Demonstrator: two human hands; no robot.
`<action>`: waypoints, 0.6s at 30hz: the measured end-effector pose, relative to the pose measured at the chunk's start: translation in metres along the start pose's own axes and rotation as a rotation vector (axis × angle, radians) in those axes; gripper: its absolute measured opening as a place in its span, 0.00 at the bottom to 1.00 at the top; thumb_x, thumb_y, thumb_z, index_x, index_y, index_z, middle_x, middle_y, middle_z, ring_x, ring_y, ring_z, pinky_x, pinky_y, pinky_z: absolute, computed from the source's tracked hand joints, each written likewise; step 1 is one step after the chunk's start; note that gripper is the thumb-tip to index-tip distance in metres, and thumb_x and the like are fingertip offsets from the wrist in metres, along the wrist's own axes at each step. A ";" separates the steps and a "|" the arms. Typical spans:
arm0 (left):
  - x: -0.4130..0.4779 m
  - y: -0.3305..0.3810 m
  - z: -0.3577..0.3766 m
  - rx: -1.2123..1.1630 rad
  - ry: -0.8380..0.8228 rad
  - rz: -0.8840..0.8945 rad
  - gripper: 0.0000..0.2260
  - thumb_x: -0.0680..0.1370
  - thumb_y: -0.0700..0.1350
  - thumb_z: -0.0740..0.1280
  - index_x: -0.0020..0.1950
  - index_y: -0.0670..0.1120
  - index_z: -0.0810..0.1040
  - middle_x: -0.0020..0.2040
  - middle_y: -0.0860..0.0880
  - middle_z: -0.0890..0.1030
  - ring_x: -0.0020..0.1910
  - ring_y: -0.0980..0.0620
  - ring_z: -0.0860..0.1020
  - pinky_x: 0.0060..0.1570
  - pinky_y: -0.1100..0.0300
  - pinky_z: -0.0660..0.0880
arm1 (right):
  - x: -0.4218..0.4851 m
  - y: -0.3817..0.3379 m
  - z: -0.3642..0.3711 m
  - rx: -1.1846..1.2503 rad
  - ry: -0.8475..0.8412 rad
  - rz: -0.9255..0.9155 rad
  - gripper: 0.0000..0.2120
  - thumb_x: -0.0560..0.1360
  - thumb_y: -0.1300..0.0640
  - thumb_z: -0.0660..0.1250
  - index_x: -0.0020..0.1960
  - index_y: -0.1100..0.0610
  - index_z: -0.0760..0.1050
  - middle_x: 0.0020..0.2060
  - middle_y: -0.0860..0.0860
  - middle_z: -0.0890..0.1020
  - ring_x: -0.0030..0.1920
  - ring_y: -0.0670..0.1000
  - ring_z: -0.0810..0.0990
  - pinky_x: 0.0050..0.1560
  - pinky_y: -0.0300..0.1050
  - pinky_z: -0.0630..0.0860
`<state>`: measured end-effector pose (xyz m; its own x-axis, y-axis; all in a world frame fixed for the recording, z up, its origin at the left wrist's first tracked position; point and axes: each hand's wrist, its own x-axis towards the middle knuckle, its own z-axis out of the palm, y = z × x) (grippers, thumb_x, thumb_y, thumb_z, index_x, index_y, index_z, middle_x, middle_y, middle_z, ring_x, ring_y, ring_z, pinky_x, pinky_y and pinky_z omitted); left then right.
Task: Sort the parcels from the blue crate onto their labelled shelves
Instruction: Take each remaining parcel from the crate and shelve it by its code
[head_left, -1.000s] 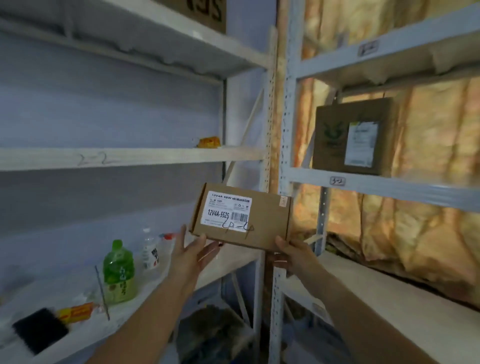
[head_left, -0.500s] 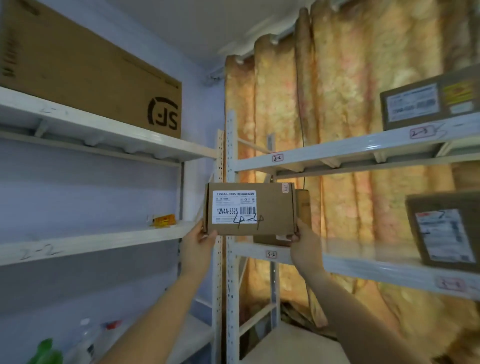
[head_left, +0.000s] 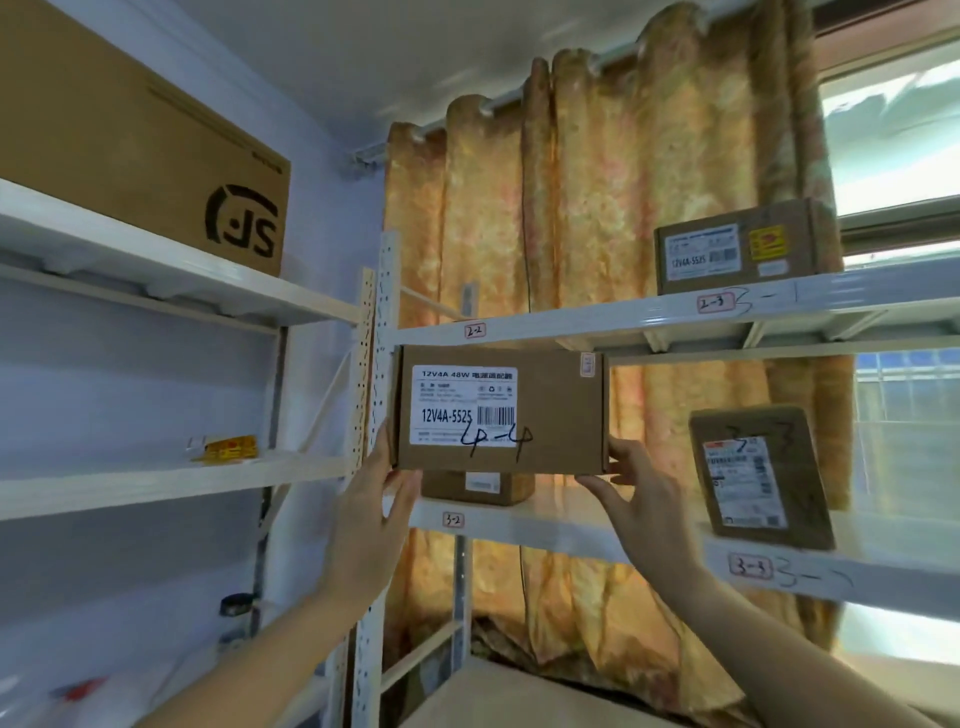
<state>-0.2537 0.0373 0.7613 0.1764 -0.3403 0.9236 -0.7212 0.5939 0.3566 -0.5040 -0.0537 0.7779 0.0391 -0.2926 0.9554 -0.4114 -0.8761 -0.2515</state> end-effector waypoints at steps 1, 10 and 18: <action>0.001 0.003 0.000 -0.016 0.004 0.020 0.25 0.80 0.51 0.59 0.75 0.57 0.55 0.70 0.57 0.71 0.66 0.61 0.71 0.66 0.56 0.69 | -0.001 -0.001 -0.005 -0.005 0.023 -0.018 0.17 0.71 0.58 0.73 0.58 0.57 0.75 0.45 0.42 0.80 0.43 0.47 0.81 0.43 0.42 0.79; 0.010 0.022 0.008 0.042 -0.046 0.049 0.26 0.80 0.56 0.54 0.76 0.57 0.49 0.72 0.54 0.67 0.70 0.54 0.67 0.67 0.46 0.68 | -0.013 -0.030 -0.030 -0.181 0.155 -0.010 0.18 0.73 0.57 0.71 0.62 0.59 0.75 0.46 0.50 0.84 0.41 0.45 0.81 0.39 0.37 0.76; -0.018 0.040 0.057 0.111 -0.171 0.078 0.24 0.79 0.56 0.54 0.75 0.54 0.56 0.66 0.51 0.72 0.64 0.51 0.71 0.57 0.54 0.72 | -0.073 -0.037 -0.099 -0.579 0.063 0.209 0.18 0.76 0.44 0.64 0.62 0.52 0.74 0.45 0.49 0.83 0.45 0.52 0.81 0.40 0.43 0.74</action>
<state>-0.3243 0.0257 0.7513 0.0082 -0.4206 0.9072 -0.7990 0.5428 0.2589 -0.5822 0.0381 0.7330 -0.1426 -0.3970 0.9067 -0.8328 -0.4468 -0.3266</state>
